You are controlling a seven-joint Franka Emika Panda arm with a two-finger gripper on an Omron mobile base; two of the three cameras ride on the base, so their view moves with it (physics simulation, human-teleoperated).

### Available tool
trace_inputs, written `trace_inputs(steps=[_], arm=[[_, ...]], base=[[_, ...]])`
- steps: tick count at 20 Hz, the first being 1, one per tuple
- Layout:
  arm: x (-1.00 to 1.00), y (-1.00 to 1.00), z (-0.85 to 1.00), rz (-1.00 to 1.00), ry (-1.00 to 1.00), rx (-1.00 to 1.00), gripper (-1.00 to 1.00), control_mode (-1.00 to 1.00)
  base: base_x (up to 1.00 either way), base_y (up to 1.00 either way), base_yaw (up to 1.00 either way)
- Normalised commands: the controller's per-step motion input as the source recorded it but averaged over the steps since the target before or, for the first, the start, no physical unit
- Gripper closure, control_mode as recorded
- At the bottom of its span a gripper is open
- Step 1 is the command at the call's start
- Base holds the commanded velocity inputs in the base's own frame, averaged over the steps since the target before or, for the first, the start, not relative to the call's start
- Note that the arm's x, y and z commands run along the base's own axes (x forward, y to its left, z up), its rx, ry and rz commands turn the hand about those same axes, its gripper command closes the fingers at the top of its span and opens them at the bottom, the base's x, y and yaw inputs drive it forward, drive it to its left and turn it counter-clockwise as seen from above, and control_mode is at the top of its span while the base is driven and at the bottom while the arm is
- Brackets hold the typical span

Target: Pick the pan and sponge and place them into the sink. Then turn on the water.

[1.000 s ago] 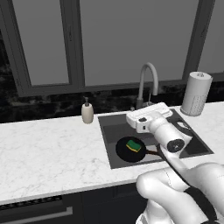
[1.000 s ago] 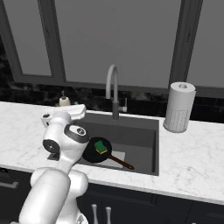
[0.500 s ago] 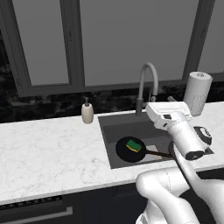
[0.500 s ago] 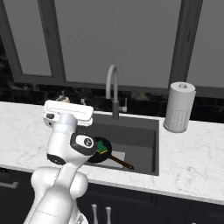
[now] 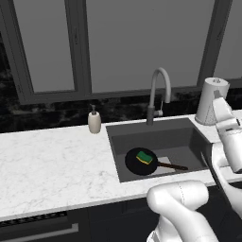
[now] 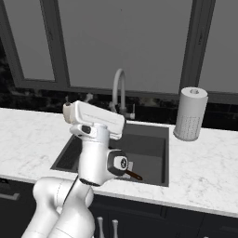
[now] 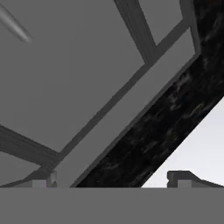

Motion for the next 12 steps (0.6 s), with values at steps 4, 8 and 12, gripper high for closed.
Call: trace_inputs(steps=[4, 8, 12], arm=[[-0.33, -0.89, 0.13, 0.29, -0.06, 0.54, -1.00, -1.00], [-0.04, -0.65, 0.04, 0.27, 0.00, 0.44, -1.00, -1.00], [0.00, -0.83, 0.29, 0.26, -0.01, 0.35, -1.00, -1.00]], base=[[0.00, 0.00, 0.00], [0.00, 0.00, 0.00], [0.00, 0.00, 0.00]])
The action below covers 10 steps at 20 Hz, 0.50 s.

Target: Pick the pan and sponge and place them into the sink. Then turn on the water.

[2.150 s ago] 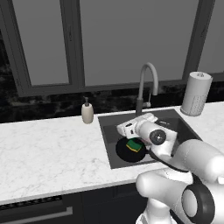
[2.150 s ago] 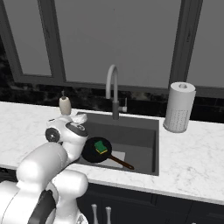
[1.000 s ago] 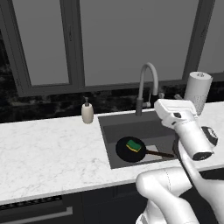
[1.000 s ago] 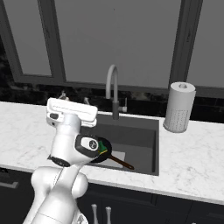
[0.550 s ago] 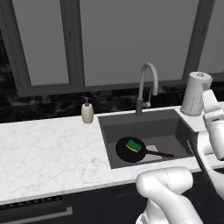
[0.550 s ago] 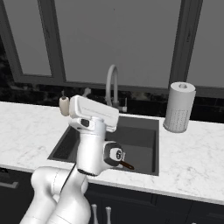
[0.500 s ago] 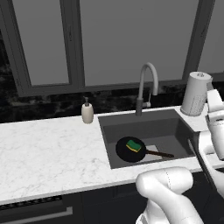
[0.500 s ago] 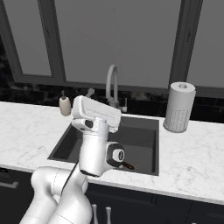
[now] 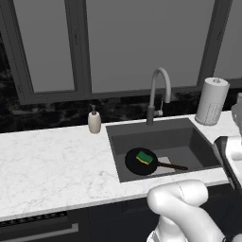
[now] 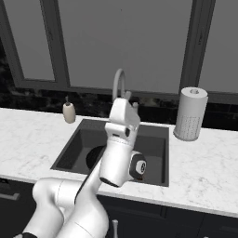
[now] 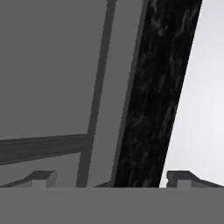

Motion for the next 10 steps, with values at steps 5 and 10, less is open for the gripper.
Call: trace_inputs(steps=[5, 10], arm=[[0.00, -0.60, 0.15, 0.20, 0.08, 0.27, -1.00, -1.00], [0.01, -0.10, 0.00, 0.21, 0.25, 0.03, -1.00, -1.00]], base=[[0.00, 0.00, 0.00], [0.00, 0.00, 0.00]])
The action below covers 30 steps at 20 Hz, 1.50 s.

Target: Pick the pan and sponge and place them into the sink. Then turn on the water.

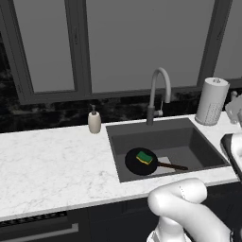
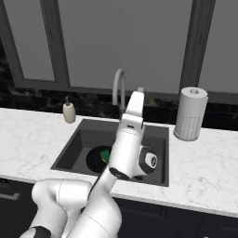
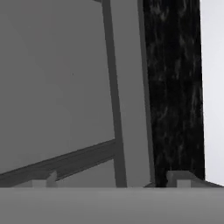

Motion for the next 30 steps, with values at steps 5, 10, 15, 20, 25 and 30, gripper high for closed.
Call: trace_inputs(steps=[5, 10, 15, 20, 25, 30], arm=[[0.09, 0.00, 0.01, 0.18, 0.43, -0.20, -1.00, -1.00], [0.10, -0.01, 0.05, 0.26, 0.62, -0.27, -1.00, -1.00], [0.04, -0.42, 0.19, 0.25, 0.46, 0.00, -1.00, -1.00], [-0.01, -0.93, 0.35, 0.24, 0.08, 0.37, -1.00, -1.00], [-0.05, -0.79, 0.18, 0.14, -0.11, 0.40, -1.00, -1.00], [0.00, -0.39, 0.01, 0.06, -0.10, 0.12, -1.00, -1.00]], base=[[0.00, 0.00, 0.00], [0.00, 0.00, 0.00], [0.00, 0.00, 0.00], [0.00, 0.00, 0.00], [0.00, 0.00, 0.00], [0.00, 0.00, 0.00]])
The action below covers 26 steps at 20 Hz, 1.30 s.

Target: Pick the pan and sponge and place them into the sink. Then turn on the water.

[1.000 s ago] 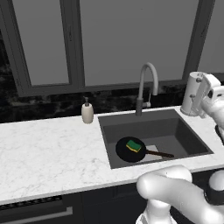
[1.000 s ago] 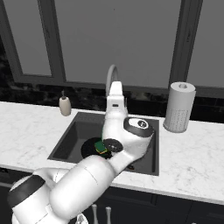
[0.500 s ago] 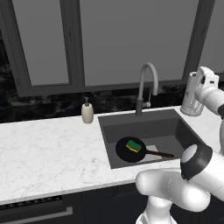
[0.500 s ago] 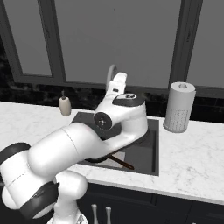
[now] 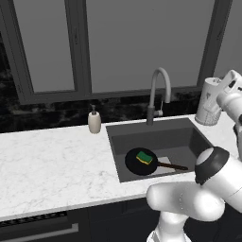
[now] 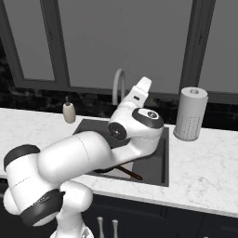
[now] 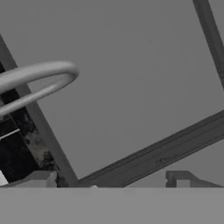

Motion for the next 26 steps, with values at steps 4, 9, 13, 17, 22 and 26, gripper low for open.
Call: trace_inputs(steps=[4, 9, 13, 17, 22, 26], arm=[[0.05, -0.29, 0.01, 0.21, -0.02, 0.19, -1.00, -1.00], [0.14, -0.44, 0.00, 0.32, 0.02, 0.23, -1.00, -1.00], [0.18, -0.51, 0.00, 0.34, 0.06, 0.24, -1.00, -1.00], [0.07, -0.70, 0.00, 0.35, 0.09, 0.26, -1.00, -1.00], [0.07, -0.68, -0.03, 0.31, 0.03, 0.20, -1.00, -1.00], [0.19, -0.55, -0.16, 0.27, 0.03, 0.16, -1.00, -1.00]], base=[[0.00, 0.00, 0.00], [0.00, 0.00, 0.00], [0.00, 0.00, 0.00], [0.00, 0.00, 0.00], [0.00, 0.00, 0.00], [0.00, 0.00, 0.00]])
